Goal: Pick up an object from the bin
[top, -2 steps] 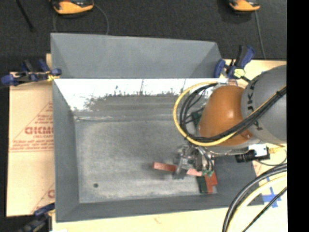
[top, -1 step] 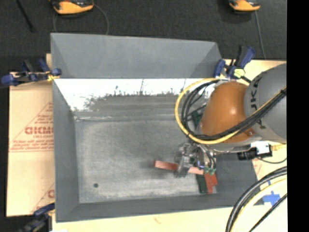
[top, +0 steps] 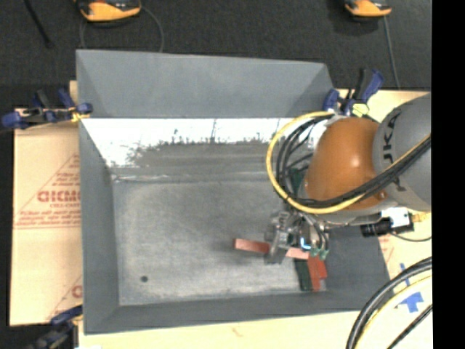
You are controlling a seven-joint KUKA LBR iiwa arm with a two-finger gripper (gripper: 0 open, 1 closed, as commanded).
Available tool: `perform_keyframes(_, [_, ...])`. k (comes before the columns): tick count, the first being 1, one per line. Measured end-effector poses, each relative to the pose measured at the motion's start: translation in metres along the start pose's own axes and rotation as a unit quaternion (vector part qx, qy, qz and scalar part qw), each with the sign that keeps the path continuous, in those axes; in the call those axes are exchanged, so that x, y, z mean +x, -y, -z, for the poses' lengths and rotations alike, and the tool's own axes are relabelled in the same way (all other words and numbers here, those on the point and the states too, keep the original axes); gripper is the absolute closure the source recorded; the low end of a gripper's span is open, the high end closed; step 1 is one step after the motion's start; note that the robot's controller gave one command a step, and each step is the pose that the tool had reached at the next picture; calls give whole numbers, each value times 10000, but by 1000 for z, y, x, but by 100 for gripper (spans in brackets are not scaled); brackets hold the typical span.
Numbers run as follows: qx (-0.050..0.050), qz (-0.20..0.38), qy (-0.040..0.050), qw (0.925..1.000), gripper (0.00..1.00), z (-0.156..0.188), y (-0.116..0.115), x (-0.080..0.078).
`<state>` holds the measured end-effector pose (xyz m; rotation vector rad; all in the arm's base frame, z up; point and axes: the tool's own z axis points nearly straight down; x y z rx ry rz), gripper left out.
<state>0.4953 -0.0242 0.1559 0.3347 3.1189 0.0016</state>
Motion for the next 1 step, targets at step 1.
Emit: perform_keyframes(1, [-2,35,5,10000,100,31,0,-2])
